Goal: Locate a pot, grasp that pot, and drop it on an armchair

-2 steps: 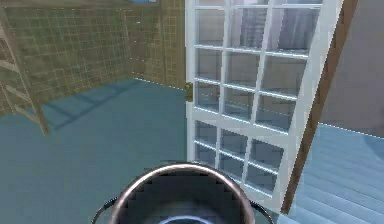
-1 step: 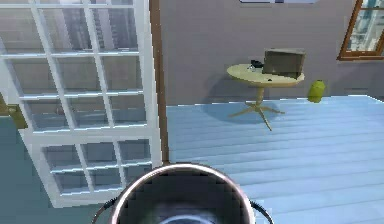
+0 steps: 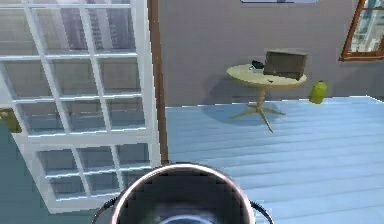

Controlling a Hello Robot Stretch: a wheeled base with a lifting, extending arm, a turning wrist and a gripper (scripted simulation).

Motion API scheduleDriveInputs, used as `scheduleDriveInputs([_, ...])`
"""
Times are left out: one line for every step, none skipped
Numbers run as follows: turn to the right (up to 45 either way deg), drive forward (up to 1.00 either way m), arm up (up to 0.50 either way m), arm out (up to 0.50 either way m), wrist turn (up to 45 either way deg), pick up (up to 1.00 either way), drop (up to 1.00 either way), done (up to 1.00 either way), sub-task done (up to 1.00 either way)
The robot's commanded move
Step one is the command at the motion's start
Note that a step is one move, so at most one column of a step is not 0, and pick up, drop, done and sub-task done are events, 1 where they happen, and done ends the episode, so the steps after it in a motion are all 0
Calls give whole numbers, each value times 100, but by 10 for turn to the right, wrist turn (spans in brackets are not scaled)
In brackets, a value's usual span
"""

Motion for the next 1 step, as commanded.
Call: scheduleDriveInputs([-450,0,0,0,0,0,0,0,0])
